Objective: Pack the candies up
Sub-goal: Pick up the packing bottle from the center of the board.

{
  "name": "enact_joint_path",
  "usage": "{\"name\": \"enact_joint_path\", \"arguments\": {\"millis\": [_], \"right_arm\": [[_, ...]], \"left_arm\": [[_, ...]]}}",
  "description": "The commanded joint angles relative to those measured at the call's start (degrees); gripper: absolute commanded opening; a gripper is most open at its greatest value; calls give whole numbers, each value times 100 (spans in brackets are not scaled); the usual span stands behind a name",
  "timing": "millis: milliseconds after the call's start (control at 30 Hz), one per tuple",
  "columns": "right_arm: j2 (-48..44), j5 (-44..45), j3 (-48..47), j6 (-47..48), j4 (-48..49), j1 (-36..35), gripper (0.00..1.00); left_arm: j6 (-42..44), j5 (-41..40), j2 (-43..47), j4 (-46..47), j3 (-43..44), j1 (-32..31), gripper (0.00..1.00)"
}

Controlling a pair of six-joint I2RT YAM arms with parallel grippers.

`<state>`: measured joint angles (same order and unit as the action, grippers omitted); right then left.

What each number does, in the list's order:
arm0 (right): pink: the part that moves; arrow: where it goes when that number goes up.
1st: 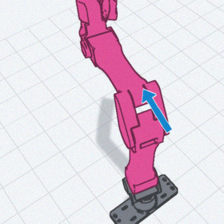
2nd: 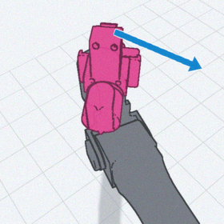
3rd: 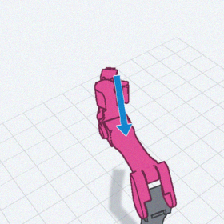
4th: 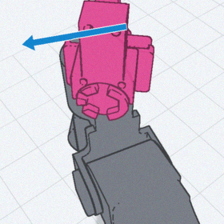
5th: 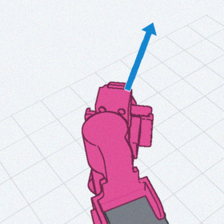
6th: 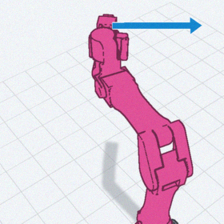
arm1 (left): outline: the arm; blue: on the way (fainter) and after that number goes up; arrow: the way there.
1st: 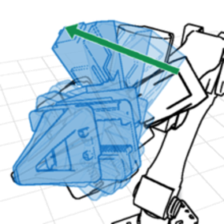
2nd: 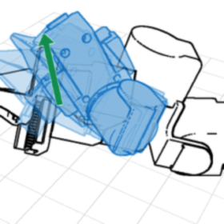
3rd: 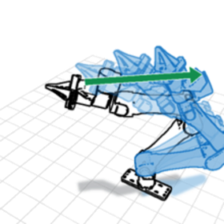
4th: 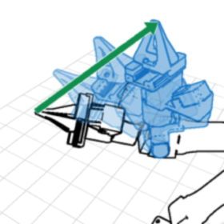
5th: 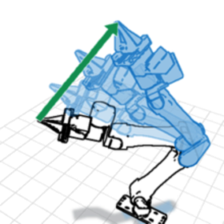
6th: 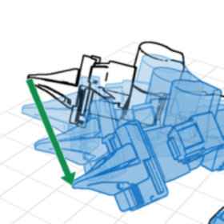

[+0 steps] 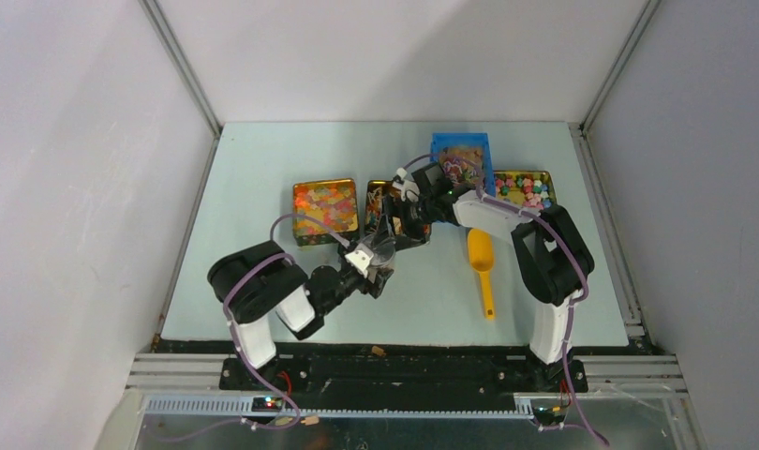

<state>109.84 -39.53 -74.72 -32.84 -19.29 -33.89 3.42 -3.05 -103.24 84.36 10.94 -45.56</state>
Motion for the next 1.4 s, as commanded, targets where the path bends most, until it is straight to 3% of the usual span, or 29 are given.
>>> {"name": "enact_joint_path", "arguments": {"millis": [0, 233, 433, 567, 700, 933, 1200, 1367], "right_arm": [[-193, 0, 5, 52, -99, -48, 82], [-802, 321, 3, 163, -205, 28, 90], [-1346, 524, -52, 303, -532, 162, 93], [-1765, 885, -317, 576, -1130, 172, 93], [-2278, 1492, -622, 929, -1856, 168, 93], [-3084, 2008, -1159, 2094, -2954, -136, 93], [-4140, 1633, -651, 3217, -3076, -823, 98], [-4447, 1713, -602, 3697, -3003, -1631, 100]], "left_arm": [[222, 66, 140, 327, 77, 13, 78], [407, 255, 715, 274, -124, 12, 72], [473, 643, 1566, -533, -118, 20, 73], [606, 1013, 2332, -1672, 185, 11, 75], [805, 1557, 3061, -3399, 624, 12, 77], [1140, 2788, 4121, -5560, 1392, 5, 78], [1736, 3879, 4803, -7992, 2316, 9, 79], [1948, 4404, 5106, -8674, 2564, 4, 79]]}}
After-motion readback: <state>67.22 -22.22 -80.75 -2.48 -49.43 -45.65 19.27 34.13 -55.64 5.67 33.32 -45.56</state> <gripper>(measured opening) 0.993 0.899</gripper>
